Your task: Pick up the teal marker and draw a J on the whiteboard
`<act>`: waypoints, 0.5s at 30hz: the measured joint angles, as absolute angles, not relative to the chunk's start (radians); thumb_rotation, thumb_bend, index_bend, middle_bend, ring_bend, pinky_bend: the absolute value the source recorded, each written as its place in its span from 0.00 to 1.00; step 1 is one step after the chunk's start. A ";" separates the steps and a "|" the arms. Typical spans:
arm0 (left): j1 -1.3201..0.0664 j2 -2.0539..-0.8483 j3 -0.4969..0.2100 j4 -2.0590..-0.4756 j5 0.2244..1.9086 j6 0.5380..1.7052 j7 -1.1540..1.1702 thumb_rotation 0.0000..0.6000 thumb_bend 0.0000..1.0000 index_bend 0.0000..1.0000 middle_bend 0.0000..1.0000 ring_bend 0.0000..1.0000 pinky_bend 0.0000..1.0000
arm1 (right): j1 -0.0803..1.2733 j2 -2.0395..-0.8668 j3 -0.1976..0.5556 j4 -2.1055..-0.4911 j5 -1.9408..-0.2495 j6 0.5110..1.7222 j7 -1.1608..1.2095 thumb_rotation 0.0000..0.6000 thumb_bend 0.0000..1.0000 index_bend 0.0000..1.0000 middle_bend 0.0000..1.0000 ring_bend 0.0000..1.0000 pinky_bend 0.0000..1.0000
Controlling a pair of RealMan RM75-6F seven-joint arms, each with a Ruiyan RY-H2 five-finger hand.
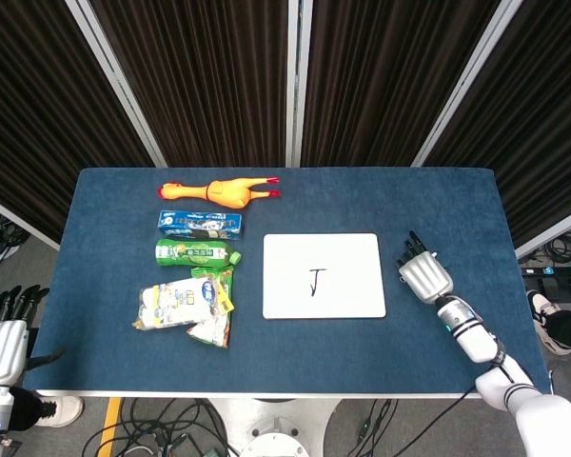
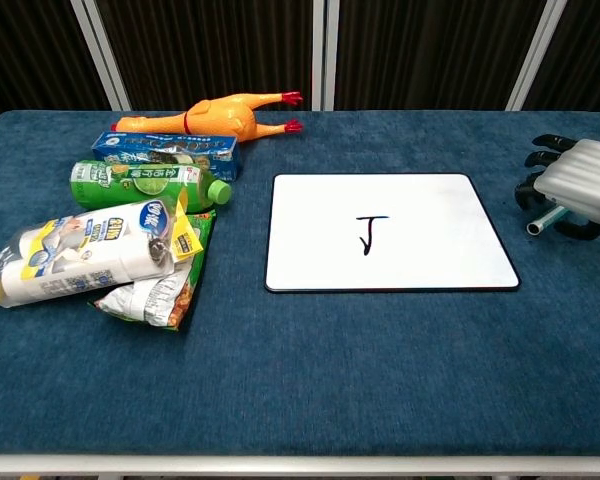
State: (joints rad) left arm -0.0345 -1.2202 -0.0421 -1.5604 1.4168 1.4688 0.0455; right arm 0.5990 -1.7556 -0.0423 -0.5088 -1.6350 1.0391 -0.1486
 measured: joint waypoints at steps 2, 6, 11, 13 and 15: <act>-0.034 -1.219 -0.043 -1.560 1.420 1.473 0.045 1.00 0.00 0.13 0.09 0.00 0.00 | 0.588 -1.744 -0.036 -0.538 -1.625 1.048 -0.163 1.00 0.50 0.03 0.19 0.00 0.00; -0.033 -1.218 -0.045 -1.560 1.422 1.480 0.044 1.00 0.00 0.13 0.09 0.00 0.00 | 0.546 -1.678 -0.013 -0.669 -1.596 1.114 -0.188 1.00 0.50 0.01 0.17 0.00 0.00; -0.044 -1.225 -0.052 -1.564 1.426 1.477 0.057 1.00 0.00 0.13 0.09 0.00 0.00 | 0.471 -1.542 0.021 -0.943 -1.542 1.206 -0.171 1.00 0.50 0.07 0.24 0.04 0.00; -0.048 -1.231 -0.055 -1.561 1.435 1.484 0.066 1.00 0.00 0.13 0.09 0.00 0.00 | 0.431 -1.463 0.031 -1.096 -1.516 1.242 -0.139 1.00 0.48 0.09 0.25 0.06 0.00; -0.050 -1.238 -0.057 -1.559 1.441 1.490 0.080 1.00 0.00 0.13 0.09 0.00 0.00 | 0.383 -1.372 0.036 -1.251 -1.498 1.286 -0.092 1.00 0.46 0.10 0.26 0.06 0.00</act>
State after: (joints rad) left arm -0.0503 -1.2378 -0.0574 -1.5587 1.4408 1.4900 0.0795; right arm 0.3834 -1.3720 0.0359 -1.2508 -1.4979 1.2861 -0.0922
